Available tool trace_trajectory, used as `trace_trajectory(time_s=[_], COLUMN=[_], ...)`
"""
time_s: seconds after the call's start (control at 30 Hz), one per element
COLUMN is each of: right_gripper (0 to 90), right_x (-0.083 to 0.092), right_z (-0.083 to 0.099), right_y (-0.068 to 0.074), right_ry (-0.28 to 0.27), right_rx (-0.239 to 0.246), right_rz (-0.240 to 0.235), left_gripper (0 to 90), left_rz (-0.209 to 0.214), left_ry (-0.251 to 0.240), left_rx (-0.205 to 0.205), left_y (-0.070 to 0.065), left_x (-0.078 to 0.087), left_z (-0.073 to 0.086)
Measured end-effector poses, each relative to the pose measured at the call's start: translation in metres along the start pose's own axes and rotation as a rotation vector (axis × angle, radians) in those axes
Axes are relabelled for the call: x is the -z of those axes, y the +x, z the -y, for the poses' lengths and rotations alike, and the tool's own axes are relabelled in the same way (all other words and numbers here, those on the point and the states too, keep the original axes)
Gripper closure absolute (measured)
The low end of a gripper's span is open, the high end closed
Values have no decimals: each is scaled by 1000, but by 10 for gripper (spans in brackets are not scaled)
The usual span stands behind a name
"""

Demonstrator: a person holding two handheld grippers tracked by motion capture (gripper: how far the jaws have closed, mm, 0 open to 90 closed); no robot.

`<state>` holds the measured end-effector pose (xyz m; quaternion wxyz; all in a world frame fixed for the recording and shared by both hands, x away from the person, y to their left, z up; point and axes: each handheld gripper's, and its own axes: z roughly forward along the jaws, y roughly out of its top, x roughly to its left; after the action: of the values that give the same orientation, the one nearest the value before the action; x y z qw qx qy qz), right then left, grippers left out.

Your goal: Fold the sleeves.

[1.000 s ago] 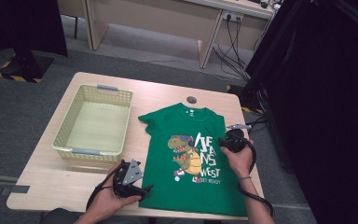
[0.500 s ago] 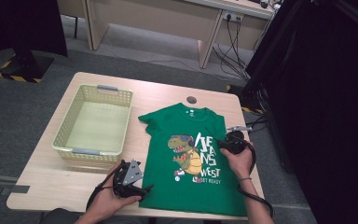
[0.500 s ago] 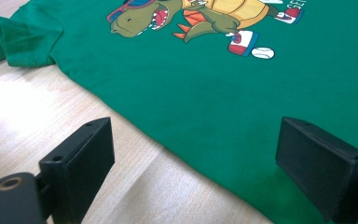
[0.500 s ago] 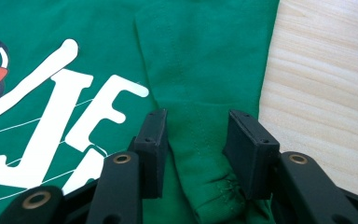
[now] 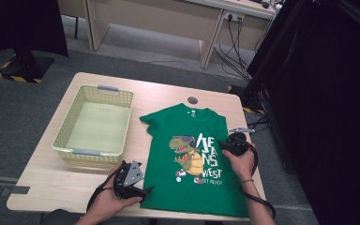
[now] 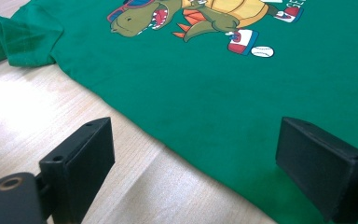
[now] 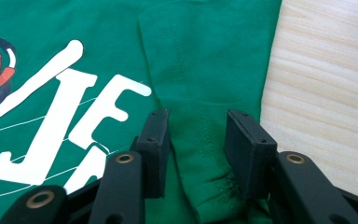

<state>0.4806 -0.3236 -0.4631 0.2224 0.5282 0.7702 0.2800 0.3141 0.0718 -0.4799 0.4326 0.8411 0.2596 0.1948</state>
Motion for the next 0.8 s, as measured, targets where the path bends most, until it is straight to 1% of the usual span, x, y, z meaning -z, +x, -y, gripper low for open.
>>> trace_trajectory(time_s=[0.17, 0.33, 0.37, 0.4, 0.43, 0.53, 0.67, 0.8], right_gripper=[609, 608, 600, 572, 549, 537, 505, 473], right_x=[1, 2, 2, 2, 3, 6, 7, 5], right_z=[1, 1, 1, 0, -2, -11, -26, -40], right_y=[0, -1, -1, -1, -1, 4, 14, 26], right_ry=[0, 7, 13, 20, 29, 6, -6, -6], right_rx=[12, 12, 14, 14, 10, -1, 37, 48], right_rz=[-10, -18, -18, -13, -7, -17, -26, -44], left_gripper=[110, 109, 110, 110, 109, 110, 109, 109], left_rz=[2, 0, 0, 0, 0, 0, 1, 4], left_ry=[3, 2, 3, 4, 2, 1, 2, 2], left_rx=[11, 4, 2, 2, 5, 5, 7, 8], left_y=[1, 0, 0, 0, 0, 0, 1, 1], left_x=[0, 0, 0, 0, 0, 0, 0, 0], left_z=[0, 0, 0, 0, 0, 0, 0, 0])
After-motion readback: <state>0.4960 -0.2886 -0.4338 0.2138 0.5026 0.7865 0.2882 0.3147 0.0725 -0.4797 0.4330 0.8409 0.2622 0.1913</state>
